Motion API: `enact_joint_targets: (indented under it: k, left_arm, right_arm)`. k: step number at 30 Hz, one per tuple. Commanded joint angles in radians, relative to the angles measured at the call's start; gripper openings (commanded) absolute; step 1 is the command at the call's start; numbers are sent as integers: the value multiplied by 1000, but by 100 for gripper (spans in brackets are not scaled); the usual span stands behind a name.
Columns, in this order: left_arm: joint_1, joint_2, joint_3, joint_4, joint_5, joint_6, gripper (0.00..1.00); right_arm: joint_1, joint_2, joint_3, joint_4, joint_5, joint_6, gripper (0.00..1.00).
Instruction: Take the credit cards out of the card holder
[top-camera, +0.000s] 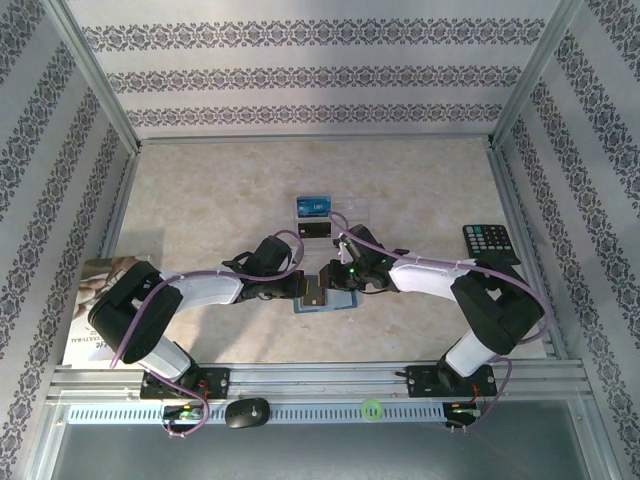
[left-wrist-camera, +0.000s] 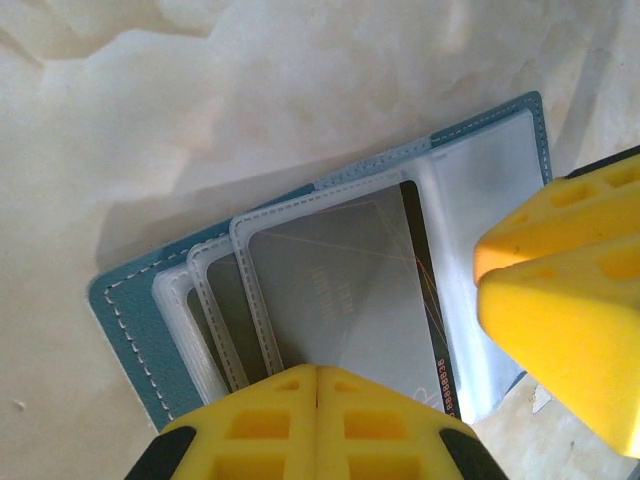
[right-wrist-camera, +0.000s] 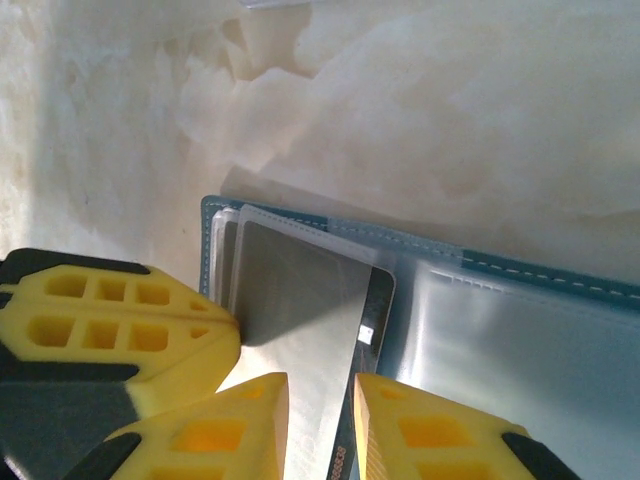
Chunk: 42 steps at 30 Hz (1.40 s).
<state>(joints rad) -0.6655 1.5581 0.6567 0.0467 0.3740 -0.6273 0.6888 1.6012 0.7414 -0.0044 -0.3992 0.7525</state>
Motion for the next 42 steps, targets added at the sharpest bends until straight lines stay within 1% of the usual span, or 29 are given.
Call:
enact_joint_targets:
  k: [1, 6, 9, 14, 20, 21, 23, 24, 25, 27, 31, 33, 38, 42]
  left_arm:
    - [9, 24, -36, -73, -18, 11, 0]
    - [9, 14, -39, -74, -20, 9, 0]
    - [9, 9, -42, -77, -20, 8, 0]
    - [9, 13, -42, -70, -13, 8, 0]
    - [9, 23, -40, -61, -3, 7, 0]
    - [9, 24, -41, -61, -2, 6, 0]
    - [9, 20, -42, -62, -4, 6, 0]
    - [9, 19, -43, -63, -7, 6, 0]
    - [9, 15, -45, -66, -12, 6, 0]
    - [9, 10, -48, -66, -13, 4, 0]
    - [13, 7, -53, -62, -10, 3, 0]
    - [14, 7, -52, -61, -8, 3, 0]
    - [15, 8, -49, -61, -4, 6, 0]
    - [15, 13, -46, -60, 3, 9, 0]
  right_arm:
    - [-9, 38, -14, 31, -33, 19, 24]
    - [-14, 63, -32, 41, -29, 46, 22]
    - [-14, 72, -42, 49, -30, 64, 20]
    - [-17, 61, -61, 66, -32, 86, 19]
    - [-21, 95, -74, 158, -101, 127, 16]
    - [-21, 99, -75, 164, -104, 131, 14]
    - [-23, 94, -84, 175, -102, 136, 6]
    - [-25, 86, -90, 176, -94, 137, 0]
    - [-27, 73, -100, 175, -81, 140, 0]
    - [-31, 37, -119, 161, -45, 136, 0]
    - [-38, -53, -149, 80, 57, 115, 0]
    - [-43, -90, -164, 48, 88, 113, 0]
    - [-43, -163, -182, -13, 128, 92, 0]
    - [-24, -177, -155, -61, 150, 70, 0]
